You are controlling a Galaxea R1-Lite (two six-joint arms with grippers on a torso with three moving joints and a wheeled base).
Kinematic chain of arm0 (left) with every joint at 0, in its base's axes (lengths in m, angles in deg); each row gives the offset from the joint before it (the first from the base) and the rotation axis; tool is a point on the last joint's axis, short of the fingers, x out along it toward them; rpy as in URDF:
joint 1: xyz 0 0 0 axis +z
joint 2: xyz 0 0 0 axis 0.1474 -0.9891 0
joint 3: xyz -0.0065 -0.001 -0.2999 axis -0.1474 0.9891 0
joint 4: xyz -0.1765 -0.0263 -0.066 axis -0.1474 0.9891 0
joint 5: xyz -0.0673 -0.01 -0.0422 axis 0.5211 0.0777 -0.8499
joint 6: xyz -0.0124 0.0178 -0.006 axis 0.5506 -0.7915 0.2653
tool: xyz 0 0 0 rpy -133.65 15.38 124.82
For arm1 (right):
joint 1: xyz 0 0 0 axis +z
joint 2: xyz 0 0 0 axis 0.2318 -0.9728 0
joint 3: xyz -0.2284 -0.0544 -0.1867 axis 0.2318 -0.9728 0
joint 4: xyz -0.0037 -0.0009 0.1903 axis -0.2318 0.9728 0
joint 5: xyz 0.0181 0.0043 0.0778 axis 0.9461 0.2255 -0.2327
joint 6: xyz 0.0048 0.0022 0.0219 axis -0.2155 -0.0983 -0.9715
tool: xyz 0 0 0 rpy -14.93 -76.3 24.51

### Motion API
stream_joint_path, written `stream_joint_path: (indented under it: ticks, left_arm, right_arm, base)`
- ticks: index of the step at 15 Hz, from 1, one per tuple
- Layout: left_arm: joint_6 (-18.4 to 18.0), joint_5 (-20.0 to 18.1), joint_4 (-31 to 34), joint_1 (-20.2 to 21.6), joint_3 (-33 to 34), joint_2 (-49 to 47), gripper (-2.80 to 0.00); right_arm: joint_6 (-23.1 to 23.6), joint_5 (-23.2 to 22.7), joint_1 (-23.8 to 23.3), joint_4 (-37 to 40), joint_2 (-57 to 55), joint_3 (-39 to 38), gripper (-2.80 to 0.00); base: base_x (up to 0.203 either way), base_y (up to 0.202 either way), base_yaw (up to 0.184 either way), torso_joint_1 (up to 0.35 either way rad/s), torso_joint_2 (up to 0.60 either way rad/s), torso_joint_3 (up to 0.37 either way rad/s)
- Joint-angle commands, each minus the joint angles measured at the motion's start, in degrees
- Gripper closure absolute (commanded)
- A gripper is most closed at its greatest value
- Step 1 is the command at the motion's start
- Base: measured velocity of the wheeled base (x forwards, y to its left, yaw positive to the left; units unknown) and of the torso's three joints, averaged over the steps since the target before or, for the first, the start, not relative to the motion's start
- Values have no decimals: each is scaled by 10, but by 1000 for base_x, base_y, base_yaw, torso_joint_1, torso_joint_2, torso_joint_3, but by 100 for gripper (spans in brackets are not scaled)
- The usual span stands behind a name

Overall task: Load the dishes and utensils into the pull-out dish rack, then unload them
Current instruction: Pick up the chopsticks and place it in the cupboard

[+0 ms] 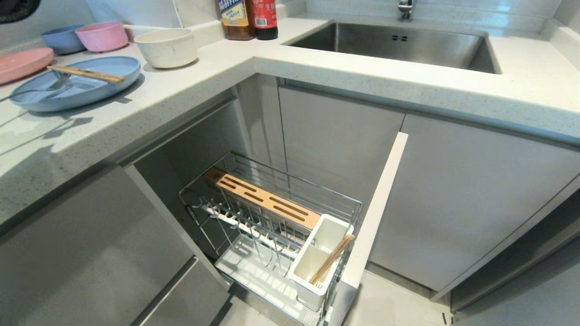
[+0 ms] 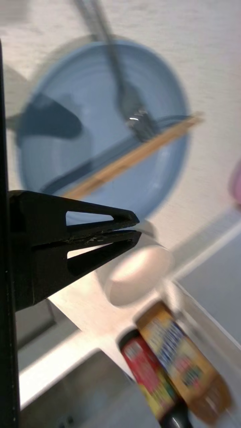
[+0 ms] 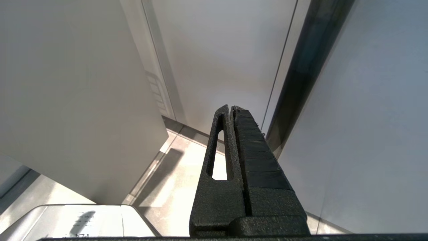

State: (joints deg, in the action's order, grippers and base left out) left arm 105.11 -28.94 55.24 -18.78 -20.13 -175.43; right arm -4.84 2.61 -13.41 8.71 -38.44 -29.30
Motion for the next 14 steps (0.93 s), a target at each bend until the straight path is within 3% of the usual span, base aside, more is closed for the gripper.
stream_joint_path:
  ticks: [1,4,13,14]
  left_arm:
    - [14,9,29,-8,0,-4,0]
    - [32,34,58,-10,-6,-4,0]
    - [80,37,88,-12,-16,-42,0]
    - [82,37,90,-12,-16,-45,-280]
  right_arm:
    - [0,0,0,0,0,-1,0]
    - [0,0,0,0,0,-1,0]
    - [0,0,0,0,0,-1,0]
    - [0,0,0,0,0,-1,0]
  base:
    - [0,0,0,0,0,0]
    - [0,0,0,0,0,0]
    - [0,0,0,0,0,0]
    - [0,0,0,0,0,0]
